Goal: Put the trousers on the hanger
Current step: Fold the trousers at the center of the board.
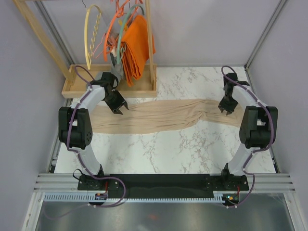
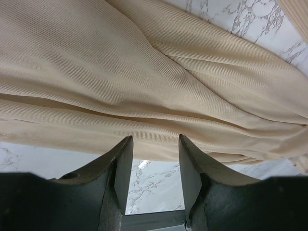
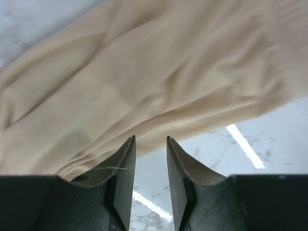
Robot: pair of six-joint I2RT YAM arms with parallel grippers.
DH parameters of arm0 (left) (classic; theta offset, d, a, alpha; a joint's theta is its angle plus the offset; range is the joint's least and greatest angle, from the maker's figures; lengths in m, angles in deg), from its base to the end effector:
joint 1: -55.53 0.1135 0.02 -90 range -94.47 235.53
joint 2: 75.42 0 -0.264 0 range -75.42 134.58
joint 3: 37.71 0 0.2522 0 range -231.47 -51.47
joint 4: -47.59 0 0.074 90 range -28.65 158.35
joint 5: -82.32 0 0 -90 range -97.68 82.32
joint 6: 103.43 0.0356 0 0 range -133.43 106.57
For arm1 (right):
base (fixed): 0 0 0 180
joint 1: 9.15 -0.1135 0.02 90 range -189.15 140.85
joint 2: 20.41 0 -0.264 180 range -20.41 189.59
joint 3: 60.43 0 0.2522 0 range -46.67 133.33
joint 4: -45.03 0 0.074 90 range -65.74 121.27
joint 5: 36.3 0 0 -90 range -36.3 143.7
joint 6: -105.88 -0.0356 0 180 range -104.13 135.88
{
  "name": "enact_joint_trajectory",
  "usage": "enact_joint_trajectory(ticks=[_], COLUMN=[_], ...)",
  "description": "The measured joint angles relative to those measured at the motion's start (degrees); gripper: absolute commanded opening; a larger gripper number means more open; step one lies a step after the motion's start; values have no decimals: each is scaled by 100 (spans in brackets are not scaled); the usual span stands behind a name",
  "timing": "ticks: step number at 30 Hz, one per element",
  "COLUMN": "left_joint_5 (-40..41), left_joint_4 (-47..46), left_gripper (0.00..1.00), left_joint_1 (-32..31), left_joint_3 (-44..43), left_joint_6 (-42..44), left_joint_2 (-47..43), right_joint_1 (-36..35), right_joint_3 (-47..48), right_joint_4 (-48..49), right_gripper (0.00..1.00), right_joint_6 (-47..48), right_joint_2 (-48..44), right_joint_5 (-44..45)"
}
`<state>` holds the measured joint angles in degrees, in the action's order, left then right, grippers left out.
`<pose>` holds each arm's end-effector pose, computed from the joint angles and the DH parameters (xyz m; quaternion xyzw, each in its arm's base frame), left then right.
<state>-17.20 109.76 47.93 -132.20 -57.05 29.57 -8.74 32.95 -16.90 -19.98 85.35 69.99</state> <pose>0.3647 -0.0546 0.2184 -0.2927 0.9408 -0.1389 0.0999 0.3672 -0.0126 0.2094 0.3236 0.9259 -0.0926 0.1714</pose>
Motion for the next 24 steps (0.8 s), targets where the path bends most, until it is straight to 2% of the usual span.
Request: enact_joint_trajectory(ticks=[4, 10, 17, 20, 24], left_joint_5=[46, 190, 553, 695, 778], left_joint_4=[-7, -2, -7, 4, 61], left_gripper=[49, 49, 49, 50, 57], left_joint_1=[0, 0, 11, 17, 17], left_joint_3=[0, 4, 240, 424, 516], left_joint_6=[33, 177, 356, 426, 455], left_joint_2=[129, 514, 516, 356, -96], right_joint_1=[533, 776, 1084, 1185, 1016], right_joint_3=[-409, -857, -1447, -1547, -1290], right_joint_4=[120, 299, 168, -101, -365], right_gripper=[39, 36, 30, 34, 40], right_joint_6=[103, 181, 282, 474, 758], right_joint_2=[-109, 188, -101, -199, -525], right_joint_5=[219, 496, 1556, 1766, 1351])
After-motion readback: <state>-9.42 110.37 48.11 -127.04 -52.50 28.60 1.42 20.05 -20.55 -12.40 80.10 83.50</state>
